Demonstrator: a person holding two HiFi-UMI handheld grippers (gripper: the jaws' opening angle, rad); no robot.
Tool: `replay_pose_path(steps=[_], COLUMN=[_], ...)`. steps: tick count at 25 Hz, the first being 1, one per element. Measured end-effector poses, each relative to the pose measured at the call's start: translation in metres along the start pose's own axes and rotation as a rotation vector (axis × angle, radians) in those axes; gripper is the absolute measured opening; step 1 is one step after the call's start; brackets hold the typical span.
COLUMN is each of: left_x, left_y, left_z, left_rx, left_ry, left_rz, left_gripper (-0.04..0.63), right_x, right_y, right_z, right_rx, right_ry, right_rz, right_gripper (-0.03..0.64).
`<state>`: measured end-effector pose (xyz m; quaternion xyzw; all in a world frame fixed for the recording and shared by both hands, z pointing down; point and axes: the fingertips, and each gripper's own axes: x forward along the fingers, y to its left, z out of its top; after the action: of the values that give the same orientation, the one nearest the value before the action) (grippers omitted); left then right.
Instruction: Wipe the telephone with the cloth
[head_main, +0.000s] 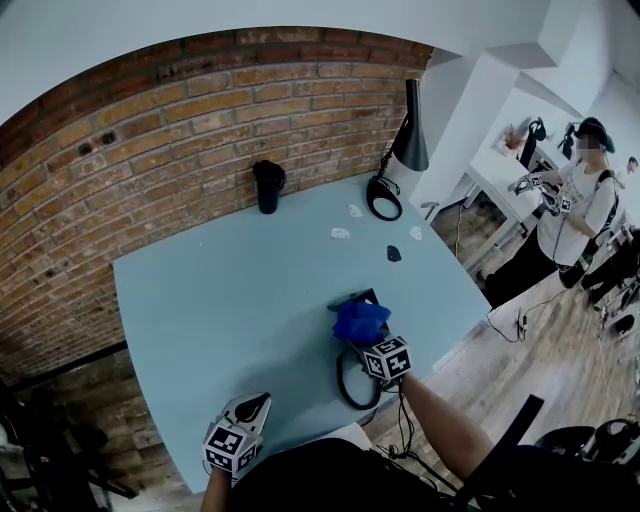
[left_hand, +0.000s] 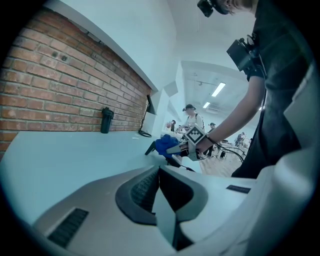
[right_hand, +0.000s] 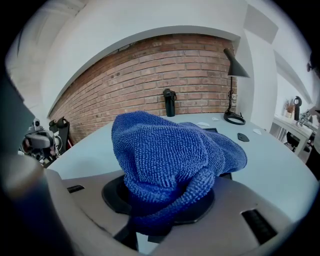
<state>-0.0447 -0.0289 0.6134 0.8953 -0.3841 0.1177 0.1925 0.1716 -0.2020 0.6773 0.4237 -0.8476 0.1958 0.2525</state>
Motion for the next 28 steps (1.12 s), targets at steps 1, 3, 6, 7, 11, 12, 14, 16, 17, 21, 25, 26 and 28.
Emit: replay_pose_path(steps=[1, 3, 6, 7, 11, 12, 14, 16, 17, 21, 25, 26, 28], left_x=[0.0, -0.001, 0.0, 0.0, 0.0, 0.001, 0.002, 0.001, 0.001, 0.002, 0.001, 0.001, 0.001], left_y=[0.0, -0.001, -0.001, -0.001, -0.002, -0.002, -0.003, -0.003, -0.003, -0.003, -0.006, -0.005, -0.005], left_z=[0.0, -0.002, -0.003, -0.003, -0.002, -0.001, -0.001, -0.003, -0.003, -0.004, -0.002, -0.004, -0.007], left_rx=[0.0, 0.0, 0.001, 0.001, 0.003, 0.003, 0.006, 0.007, 0.007, 0.009, 0.003, 0.004, 0.005], left_ry=[0.001, 0.004, 0.004, 0.004, 0.0, 0.0, 0.001, 0.004, 0.006, 0.005, 0.014, 0.016, 0.021], left_rz=[-0.001, -0.005, -0.007, -0.007, -0.007, -0.007, -0.009, -0.011, -0.012, -0.01, -0.018, -0.02, -0.023], left_gripper=[0.0, 0.0, 0.0, 0.0, 0.0, 0.0, 0.0, 0.0, 0.0, 0.0, 0.0, 0.0, 0.0], right_x=[-0.001, -0.002, -0.003, -0.003, -0.006, -0.006, -0.007, -0.008, -0.008, -0.01, -0.012, -0.013, -0.013], right_y=[0.001, 0.003, 0.005, 0.005, 0.007, 0.007, 0.007, 0.008, 0.009, 0.011, 0.013, 0.014, 0.015], right_z=[-0.001, -0.005, -0.01, -0.012, -0.018, -0.019, -0.021, -0.023, -0.024, -0.028, -0.033, -0.034, -0.036], right_rx=[0.0, -0.002, -0.007, -0.008, -0.011, -0.01, -0.01, -0.01, -0.011, -0.01, -0.015, -0.016, -0.017], right_ry=[0.001, 0.005, 0.013, 0.014, 0.021, 0.023, 0.027, 0.029, 0.03, 0.036, 0.04, 0.04, 0.039], right_rz=[0.0, -0.001, -0.002, -0.002, -0.002, -0.002, -0.002, -0.001, 0.0, 0.003, 0.0, 0.0, 0.0], right_gripper=[0.175, 0.175, 0.175, 0.175, 0.175, 0.175, 0.175, 0.175, 0.175, 0.175, 0.175, 0.175, 0.175])
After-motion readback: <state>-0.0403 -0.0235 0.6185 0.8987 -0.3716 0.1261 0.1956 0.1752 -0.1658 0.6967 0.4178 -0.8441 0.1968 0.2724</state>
